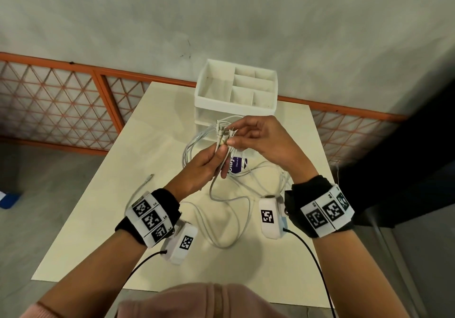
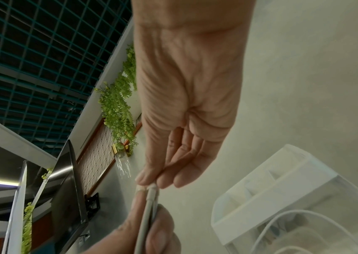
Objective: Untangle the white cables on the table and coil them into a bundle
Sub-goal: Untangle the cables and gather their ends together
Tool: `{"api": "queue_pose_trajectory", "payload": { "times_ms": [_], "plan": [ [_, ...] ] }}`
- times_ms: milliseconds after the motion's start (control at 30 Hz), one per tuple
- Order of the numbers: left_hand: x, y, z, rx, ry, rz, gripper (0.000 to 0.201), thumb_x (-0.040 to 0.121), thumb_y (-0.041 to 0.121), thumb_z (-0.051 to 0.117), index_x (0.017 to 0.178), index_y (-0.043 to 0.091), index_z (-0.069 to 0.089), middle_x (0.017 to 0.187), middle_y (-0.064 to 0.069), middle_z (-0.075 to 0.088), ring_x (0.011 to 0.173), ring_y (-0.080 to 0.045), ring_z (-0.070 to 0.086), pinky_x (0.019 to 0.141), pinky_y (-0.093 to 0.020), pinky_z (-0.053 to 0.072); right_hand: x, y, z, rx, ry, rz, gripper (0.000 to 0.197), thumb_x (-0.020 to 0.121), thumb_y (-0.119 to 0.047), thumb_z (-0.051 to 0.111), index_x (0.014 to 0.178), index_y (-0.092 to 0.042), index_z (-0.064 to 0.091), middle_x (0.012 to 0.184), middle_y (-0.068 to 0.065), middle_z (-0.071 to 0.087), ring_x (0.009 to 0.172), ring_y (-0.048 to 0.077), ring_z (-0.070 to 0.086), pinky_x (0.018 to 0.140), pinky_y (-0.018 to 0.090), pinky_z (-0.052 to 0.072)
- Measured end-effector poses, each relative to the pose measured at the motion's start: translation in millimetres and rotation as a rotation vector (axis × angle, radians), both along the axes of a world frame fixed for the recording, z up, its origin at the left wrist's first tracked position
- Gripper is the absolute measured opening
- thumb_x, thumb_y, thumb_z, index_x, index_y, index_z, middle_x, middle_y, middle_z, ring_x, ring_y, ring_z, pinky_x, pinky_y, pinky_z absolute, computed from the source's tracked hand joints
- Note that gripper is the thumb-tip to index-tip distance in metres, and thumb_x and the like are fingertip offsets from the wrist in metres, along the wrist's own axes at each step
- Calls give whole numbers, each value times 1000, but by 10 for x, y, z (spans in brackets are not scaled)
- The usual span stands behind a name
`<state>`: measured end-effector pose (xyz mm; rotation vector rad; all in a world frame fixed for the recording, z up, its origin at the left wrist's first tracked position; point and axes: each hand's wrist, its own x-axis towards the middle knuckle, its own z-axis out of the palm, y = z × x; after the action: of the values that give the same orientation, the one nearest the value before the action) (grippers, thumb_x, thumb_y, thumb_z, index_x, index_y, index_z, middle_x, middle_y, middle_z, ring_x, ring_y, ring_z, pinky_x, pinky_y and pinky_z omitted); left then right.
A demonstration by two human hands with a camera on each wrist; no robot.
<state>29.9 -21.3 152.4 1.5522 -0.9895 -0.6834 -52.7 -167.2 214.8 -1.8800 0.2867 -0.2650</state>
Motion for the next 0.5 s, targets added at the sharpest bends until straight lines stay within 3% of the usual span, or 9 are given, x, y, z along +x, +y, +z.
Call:
{"api": "queue_pose_trajectory", "payload": {
  "times_ms": [100,233,333,400,500],
  "plan": [
    [1,18,-3,40,-11,-56,37,102,31,25,82,15,52,70,-2,60,52,-1,40,51,-12,33,-34,-18,-13,8,16,8,24,73,-9,79,94,-10,68,79,10,63,72,21,64,72,26,56],
    [3,22,40,92,-34,-109,42,102,31,25,92,7,57,77,16,65,61,4,46,52,-16,41,-62,-13,-10,17,6,13,28,74,-10,78,96,-1,63,85,11,62,71,21,63,67,24,55],
    [-13,27,67,85,-24,-175,33,102,28,26,87,14,51,81,2,66,68,-1,52,53,-21,44,-63,-1,-22,40,1,12,26,74,-11,78,92,-2,61,80,8,61,70,22,63,67,26,55],
    [-33,42,70,111,-29,-195,30,102,29,26,84,19,48,74,-2,62,59,-2,53,53,-23,44,-70,7,-35,60,-3,4,26,75,-11,78,93,-5,61,75,5,60,67,19,64,66,26,56],
    [-76,38,55,147,-46,-215,36,100,34,29,72,16,44,62,3,51,53,-6,49,53,-22,42,-94,12,-45,23,-28,46,42,77,-12,76,115,-17,61,83,3,56,63,14,61,68,24,53]
  ]
}}
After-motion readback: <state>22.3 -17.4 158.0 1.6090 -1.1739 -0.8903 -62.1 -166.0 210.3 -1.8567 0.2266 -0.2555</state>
